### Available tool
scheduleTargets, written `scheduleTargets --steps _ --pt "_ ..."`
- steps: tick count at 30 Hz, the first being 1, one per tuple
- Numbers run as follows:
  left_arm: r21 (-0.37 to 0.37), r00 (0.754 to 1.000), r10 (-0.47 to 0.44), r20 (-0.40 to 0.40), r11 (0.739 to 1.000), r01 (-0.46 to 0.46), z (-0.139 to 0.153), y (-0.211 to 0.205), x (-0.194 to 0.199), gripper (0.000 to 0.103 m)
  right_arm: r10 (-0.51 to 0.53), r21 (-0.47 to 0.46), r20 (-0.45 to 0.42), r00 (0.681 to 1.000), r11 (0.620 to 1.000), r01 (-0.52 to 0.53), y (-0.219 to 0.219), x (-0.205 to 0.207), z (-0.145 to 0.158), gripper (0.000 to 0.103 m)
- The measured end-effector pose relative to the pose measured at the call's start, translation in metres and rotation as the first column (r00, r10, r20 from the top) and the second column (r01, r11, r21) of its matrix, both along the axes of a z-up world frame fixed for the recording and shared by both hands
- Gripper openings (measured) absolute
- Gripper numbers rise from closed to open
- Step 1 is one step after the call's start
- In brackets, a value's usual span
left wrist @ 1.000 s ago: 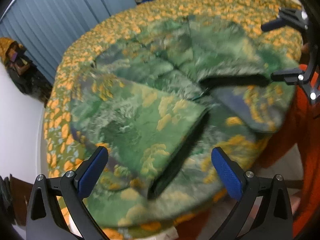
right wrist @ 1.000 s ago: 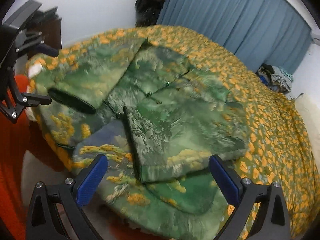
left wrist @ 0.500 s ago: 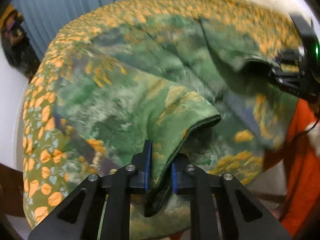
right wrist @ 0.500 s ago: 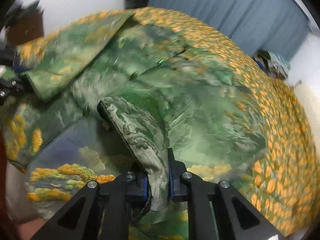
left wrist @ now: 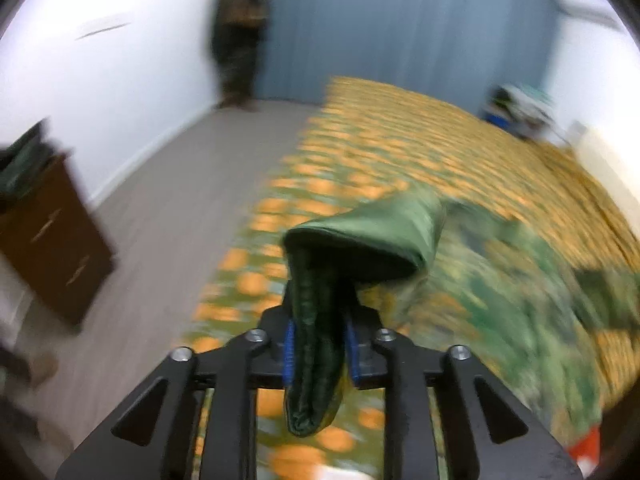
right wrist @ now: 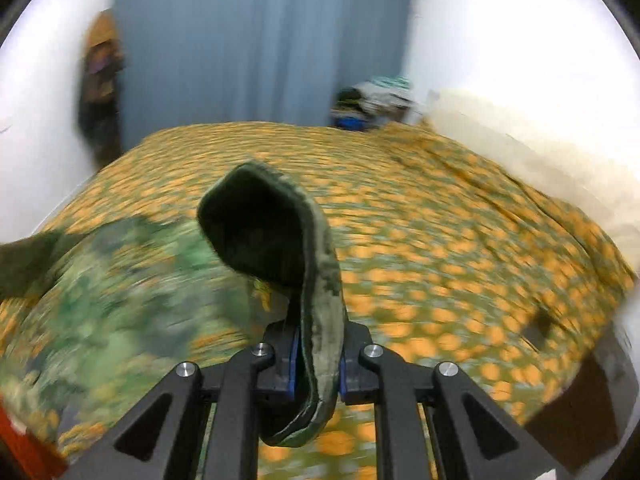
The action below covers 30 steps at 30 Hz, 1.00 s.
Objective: Fold large clothes
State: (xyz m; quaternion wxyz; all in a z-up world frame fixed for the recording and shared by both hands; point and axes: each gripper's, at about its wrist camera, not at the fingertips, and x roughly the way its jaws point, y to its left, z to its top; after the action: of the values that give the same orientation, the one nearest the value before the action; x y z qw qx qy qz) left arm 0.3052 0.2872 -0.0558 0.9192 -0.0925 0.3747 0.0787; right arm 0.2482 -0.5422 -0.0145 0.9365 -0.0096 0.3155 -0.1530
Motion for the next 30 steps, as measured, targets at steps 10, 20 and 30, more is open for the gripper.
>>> scheduleTargets --steps 10,20,30 --pt "-0.015 0.983 0.165 -0.085 0.986 -0.167 -0.054 0.037 -0.037 0.051 -0.22 -0.005 -0.026 0.975 0.975 0.22 -0.079 -0.027 -0.025 0.057" --pt "-0.279 0.893 -0.341 -0.294 0.924 0.261 -0.157 -0.122 -0.045 0.068 0.239 0.38 -0.296 0.925 0.918 -0.115 0.027 -0.048 -0.165 0.061" --pt "-0.299 0.85 -0.427 -0.308 0.892 0.339 -0.172 -0.155 -0.041 0.055 0.455 0.576 -0.306 0.836 0.788 -0.218 0.058 -0.044 -0.215 0.06"
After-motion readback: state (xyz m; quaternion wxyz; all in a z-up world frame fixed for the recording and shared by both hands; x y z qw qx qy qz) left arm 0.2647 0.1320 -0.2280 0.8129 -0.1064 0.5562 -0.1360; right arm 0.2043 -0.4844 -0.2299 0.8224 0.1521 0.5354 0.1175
